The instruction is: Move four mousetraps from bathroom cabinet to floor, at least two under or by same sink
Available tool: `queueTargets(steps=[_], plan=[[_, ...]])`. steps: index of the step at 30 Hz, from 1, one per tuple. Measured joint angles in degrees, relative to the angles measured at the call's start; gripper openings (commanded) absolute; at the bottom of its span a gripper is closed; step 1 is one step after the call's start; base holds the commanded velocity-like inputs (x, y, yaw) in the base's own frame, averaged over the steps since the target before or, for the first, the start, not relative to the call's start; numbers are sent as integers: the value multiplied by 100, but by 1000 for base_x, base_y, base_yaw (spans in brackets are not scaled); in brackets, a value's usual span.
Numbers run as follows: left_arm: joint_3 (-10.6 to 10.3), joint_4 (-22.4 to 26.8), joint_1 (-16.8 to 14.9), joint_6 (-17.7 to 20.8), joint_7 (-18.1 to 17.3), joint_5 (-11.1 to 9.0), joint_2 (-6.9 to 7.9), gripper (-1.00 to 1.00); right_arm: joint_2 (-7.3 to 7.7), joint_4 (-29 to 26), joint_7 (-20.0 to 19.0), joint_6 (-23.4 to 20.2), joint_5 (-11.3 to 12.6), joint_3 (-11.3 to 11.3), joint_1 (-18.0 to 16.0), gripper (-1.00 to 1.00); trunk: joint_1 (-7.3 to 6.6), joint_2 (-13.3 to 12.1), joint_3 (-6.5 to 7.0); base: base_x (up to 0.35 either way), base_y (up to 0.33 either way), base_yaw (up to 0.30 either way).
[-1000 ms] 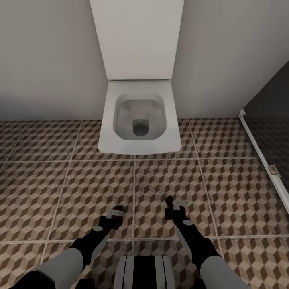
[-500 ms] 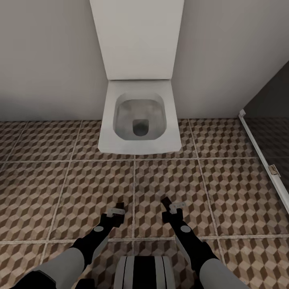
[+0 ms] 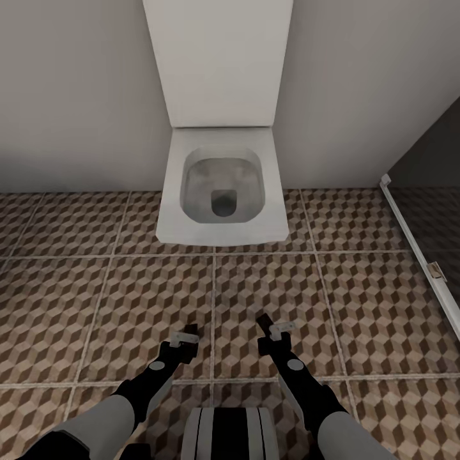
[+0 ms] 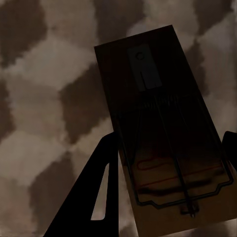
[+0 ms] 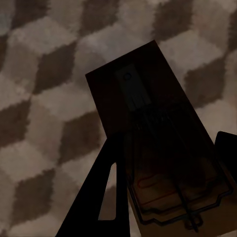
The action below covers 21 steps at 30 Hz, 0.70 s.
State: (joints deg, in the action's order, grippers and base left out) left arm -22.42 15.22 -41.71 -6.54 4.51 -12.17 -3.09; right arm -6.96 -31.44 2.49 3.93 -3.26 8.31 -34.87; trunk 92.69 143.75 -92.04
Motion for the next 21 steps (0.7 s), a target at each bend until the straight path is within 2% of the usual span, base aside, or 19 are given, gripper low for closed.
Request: queueTargets(steps=[7, 21], plan=[[3, -50, 0, 0, 1, 2, 0, -100, 0, 2, 0, 0, -23, 0, 0, -100, -2, 0, 0, 58, 0, 0], [0, -66, 0, 0, 1, 2, 0, -100, 0, 2, 0, 0, -25, 1, 0, -100, -3, 0, 0, 250, 0, 0]])
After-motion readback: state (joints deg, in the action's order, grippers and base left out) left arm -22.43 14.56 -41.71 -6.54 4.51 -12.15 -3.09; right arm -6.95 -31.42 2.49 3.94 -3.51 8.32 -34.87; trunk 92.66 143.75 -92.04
